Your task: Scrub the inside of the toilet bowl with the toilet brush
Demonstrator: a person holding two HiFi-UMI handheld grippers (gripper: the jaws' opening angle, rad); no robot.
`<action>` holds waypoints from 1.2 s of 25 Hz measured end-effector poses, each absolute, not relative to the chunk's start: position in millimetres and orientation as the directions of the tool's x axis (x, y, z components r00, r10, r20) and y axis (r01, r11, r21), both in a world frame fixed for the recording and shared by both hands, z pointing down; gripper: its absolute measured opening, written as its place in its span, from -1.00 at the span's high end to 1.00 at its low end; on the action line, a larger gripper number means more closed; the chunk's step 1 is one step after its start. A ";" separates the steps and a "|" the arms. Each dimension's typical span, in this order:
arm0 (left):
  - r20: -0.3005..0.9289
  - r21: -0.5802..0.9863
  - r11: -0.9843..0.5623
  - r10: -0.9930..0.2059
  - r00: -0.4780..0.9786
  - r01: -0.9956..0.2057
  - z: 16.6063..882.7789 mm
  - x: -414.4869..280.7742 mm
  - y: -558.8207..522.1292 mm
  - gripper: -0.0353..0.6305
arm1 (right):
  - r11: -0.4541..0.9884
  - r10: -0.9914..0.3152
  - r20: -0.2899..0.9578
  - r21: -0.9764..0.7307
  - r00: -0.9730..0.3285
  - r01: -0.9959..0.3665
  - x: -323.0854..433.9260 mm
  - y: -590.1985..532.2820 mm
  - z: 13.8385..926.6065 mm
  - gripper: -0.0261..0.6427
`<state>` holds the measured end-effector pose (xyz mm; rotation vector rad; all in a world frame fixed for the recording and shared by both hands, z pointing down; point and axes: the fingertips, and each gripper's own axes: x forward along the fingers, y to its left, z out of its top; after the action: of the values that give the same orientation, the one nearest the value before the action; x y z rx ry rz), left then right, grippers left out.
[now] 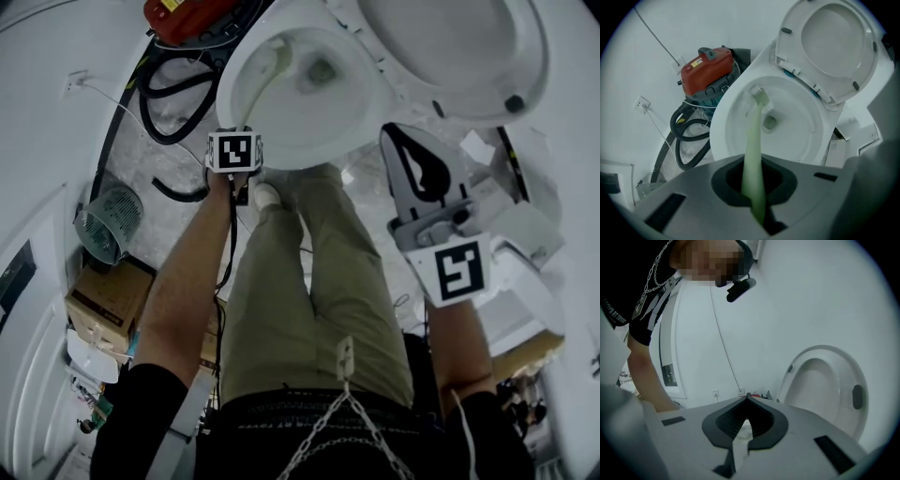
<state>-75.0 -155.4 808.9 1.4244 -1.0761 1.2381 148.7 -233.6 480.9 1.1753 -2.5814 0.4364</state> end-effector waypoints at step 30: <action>0.983 0.067 -0.643 -0.088 0.161 -0.763 811.6 19.1 -144.7 0.89 | 0.570 -0.723 0.382 -0.142 -0.576 -0.810 157.4 -186.4 478.1 0.91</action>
<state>19.1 -144.7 811.6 1.8703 -0.8062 1.5240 157.4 -186.4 478.1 1.2643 -2.5231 0.4397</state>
